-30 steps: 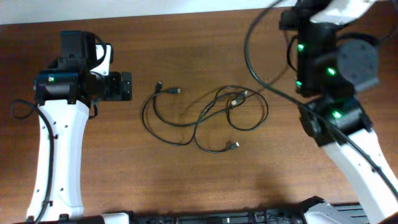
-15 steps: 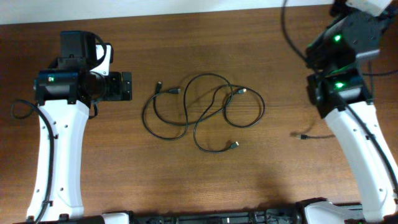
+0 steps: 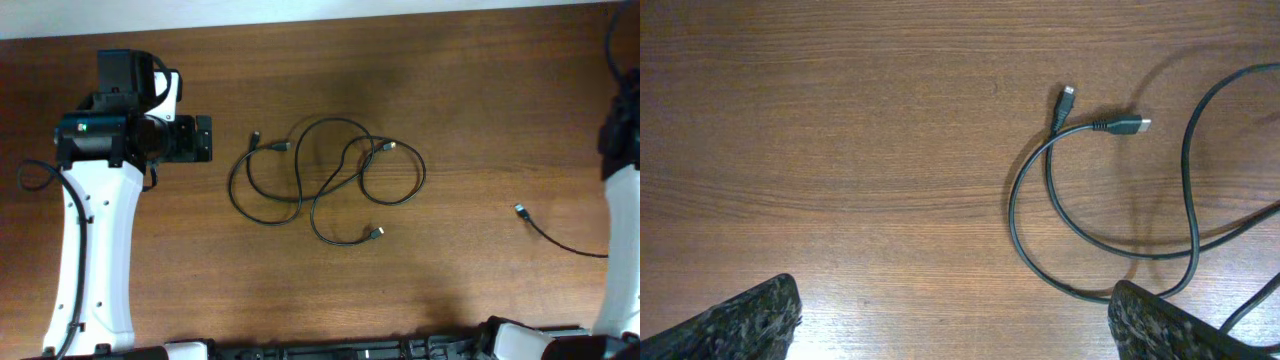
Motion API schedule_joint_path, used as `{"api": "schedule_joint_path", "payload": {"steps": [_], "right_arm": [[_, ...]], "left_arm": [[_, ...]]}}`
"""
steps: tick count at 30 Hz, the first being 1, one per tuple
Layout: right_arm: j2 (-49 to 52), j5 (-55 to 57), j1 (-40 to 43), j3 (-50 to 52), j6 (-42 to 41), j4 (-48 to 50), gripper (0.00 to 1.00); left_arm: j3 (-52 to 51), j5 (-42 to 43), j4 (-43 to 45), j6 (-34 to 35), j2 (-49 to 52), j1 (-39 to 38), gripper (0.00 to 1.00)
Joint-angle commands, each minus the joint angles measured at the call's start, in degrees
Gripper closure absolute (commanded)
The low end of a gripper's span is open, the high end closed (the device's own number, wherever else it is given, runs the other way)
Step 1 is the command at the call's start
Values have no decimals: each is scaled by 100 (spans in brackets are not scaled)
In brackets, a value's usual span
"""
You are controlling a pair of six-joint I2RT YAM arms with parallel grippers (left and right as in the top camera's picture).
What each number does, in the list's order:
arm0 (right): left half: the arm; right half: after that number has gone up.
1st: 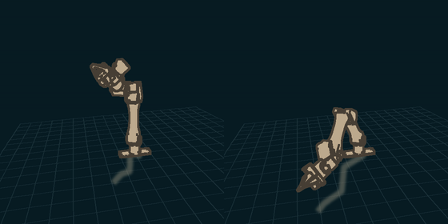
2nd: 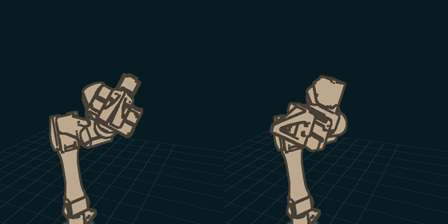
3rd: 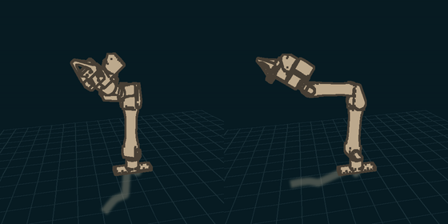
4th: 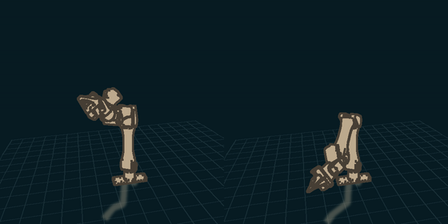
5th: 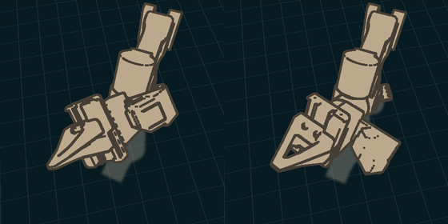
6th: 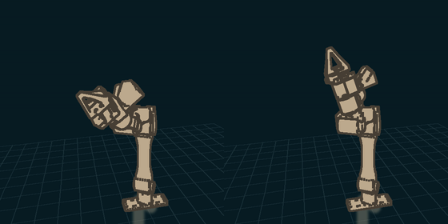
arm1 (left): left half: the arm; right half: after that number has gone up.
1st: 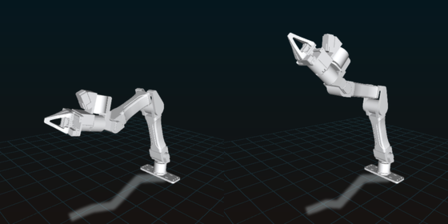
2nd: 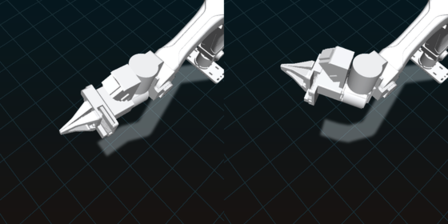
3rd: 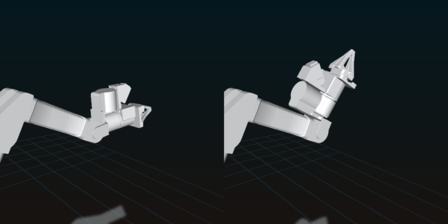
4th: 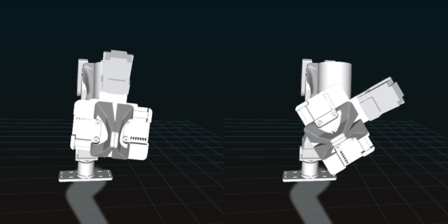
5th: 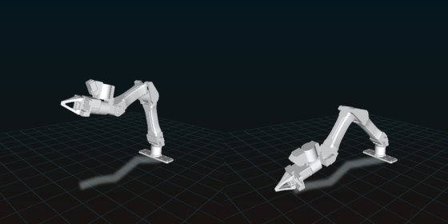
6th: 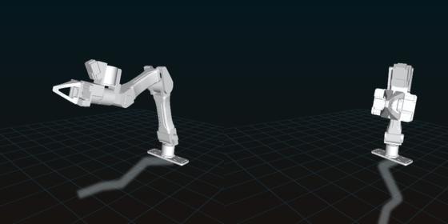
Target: Untangle cables
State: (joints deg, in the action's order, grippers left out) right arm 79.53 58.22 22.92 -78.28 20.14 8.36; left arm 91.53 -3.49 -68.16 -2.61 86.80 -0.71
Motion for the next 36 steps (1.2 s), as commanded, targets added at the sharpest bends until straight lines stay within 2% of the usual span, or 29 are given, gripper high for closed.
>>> {"api": "schedule_joint_path", "payload": {"steps": [1, 6, 11, 14, 19, 23, 29, 36], "right_arm": [[-20, -557, 809, -92, 42, 225, 96], [-48, -986, 1812, -92, 44, 1209, 96], [-105, -1198, 1963, -92, 42, 1196, 96], [-98, -1486, 1954, -92, 39, 734, 96], [39, -2026, 1976, -92, -37, -586, 96], [498, -2031, 2262, -90, -1272, -1880, 96], [975, -2068, 2865, -90, -2264, -2435, 96], [999, -4446, 3418, -90, -2389, -3053, 94]], "left_arm": [[55, -44, -7, -72, 9, 24, 1], [55, -44, -7, -72, 9, 24, 1], [55, -44, -7, -70, 9, 24, 1], [55, -44, -7, -70, 9, 24, 1], [55, -44, -7, -72, 9, 24, 1], [55, -42, -9, -70, 9, 24, 1], [55, -42, -9, -72, 9, 24, 1], [55, -42, -7, -72, 9, 24, 1]]}}
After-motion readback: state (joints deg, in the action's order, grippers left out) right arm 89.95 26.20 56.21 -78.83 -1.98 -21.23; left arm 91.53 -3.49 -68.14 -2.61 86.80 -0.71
